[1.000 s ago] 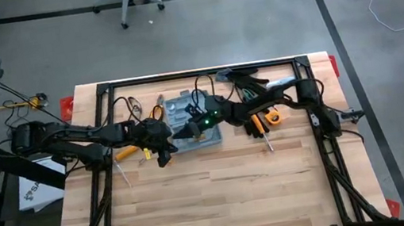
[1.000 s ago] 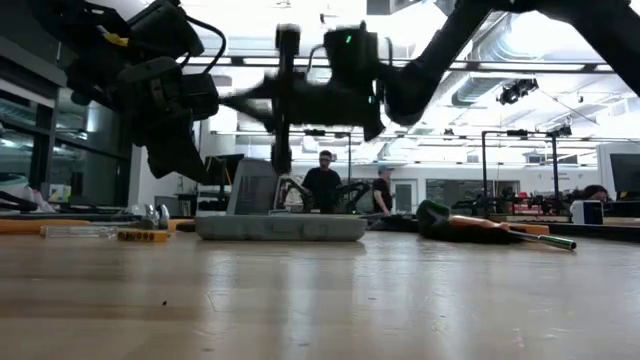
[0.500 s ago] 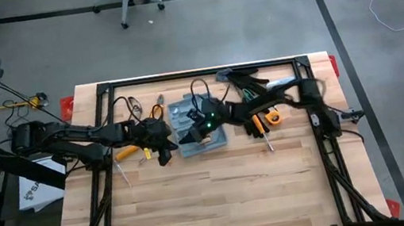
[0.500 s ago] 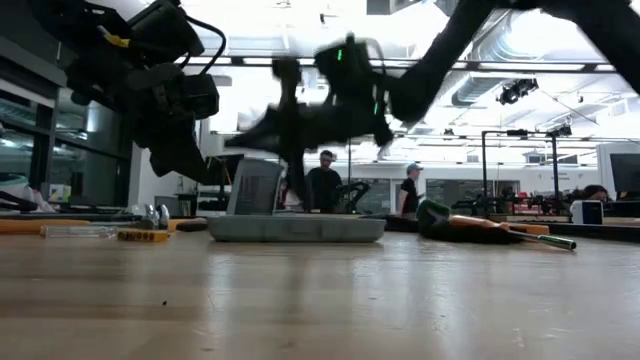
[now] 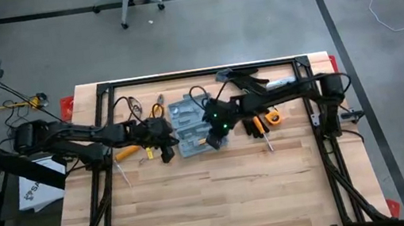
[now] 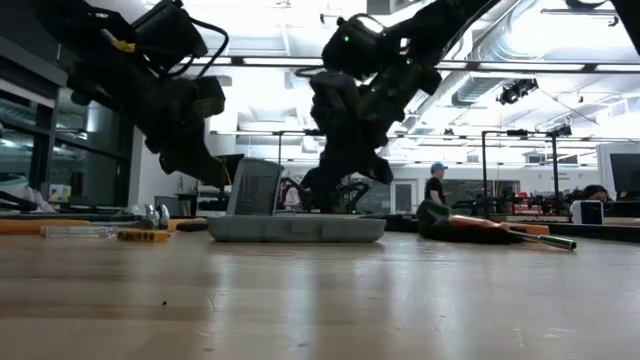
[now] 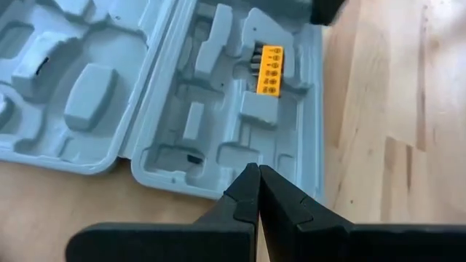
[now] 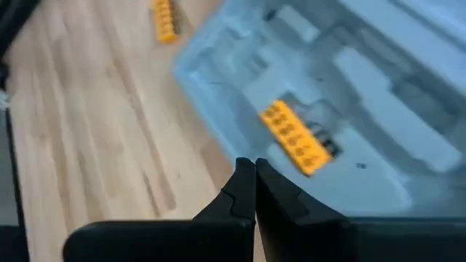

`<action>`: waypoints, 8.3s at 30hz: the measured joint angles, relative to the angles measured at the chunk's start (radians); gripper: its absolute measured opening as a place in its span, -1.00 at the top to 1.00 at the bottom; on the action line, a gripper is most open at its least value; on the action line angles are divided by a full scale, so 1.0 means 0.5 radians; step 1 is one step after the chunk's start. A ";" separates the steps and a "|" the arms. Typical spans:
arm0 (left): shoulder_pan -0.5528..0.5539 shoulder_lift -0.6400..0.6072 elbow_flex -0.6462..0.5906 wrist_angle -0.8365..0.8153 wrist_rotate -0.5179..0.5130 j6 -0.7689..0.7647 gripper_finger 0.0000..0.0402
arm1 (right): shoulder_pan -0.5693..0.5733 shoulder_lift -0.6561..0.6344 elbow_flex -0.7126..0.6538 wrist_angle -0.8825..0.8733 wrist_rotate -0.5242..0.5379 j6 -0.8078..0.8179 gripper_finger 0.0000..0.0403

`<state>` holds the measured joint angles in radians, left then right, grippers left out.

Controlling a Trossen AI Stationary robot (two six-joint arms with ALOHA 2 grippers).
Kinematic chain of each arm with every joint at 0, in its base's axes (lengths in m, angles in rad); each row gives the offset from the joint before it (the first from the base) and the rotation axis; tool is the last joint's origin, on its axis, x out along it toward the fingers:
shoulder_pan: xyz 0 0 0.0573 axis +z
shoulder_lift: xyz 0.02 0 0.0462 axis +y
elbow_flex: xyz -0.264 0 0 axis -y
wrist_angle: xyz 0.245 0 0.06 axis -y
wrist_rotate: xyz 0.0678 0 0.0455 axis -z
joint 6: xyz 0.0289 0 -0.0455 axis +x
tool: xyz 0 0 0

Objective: Prefit tool cases
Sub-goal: Put the yellow screwdriver bits into the gray toolbox

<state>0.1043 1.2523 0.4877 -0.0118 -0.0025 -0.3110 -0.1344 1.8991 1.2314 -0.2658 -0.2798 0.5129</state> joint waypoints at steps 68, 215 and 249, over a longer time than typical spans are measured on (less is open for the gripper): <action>-0.169 -0.504 -0.002 -0.480 -0.190 -0.089 1.00 | 0.046 -0.005 -0.043 0.728 -0.094 0.261 1.00; -0.176 0.193 0.226 -1.086 0.027 1.370 0.27 | 0.003 -0.020 -0.045 0.224 -0.485 -0.348 0.43; -0.169 0.396 0.301 -0.996 0.031 1.614 0.26 | 0.025 -0.020 -0.045 0.137 -0.480 -0.288 0.43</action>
<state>0.0200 1.4506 0.6380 -0.5098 0.0132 0.4961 -0.1221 1.8893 1.2091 -0.1973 -0.5201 0.3687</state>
